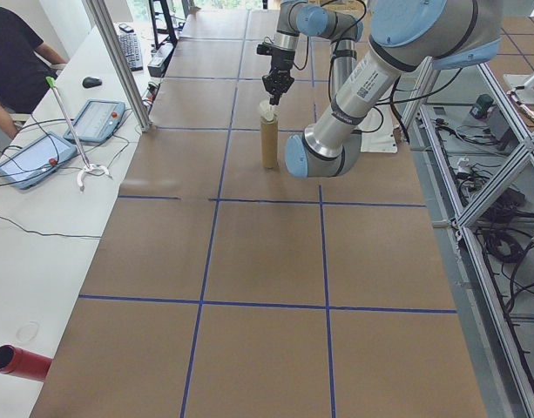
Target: Collect badminton balls into bucket
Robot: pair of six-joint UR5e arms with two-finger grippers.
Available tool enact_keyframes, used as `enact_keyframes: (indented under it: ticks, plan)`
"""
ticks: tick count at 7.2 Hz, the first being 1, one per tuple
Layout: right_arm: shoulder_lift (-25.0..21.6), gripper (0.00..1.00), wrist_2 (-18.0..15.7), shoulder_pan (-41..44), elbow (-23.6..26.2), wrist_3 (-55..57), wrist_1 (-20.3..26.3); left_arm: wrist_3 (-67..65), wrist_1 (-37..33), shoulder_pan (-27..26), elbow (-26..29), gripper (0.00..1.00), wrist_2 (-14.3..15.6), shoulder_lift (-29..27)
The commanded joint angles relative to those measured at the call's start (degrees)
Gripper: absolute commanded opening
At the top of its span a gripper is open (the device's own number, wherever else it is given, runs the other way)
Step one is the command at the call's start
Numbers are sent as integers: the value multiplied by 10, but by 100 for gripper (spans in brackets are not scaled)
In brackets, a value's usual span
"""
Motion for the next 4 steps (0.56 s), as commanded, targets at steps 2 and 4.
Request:
enact_keyframes:
  ticks: [2, 4]
  plan:
    - [0, 100, 0, 0, 0, 0, 0, 24, -5, -21, -10, 100, -26, 4]
    - [0, 100, 0, 0, 0, 0, 0, 30, -66, -68, -23, 100, -72, 45]
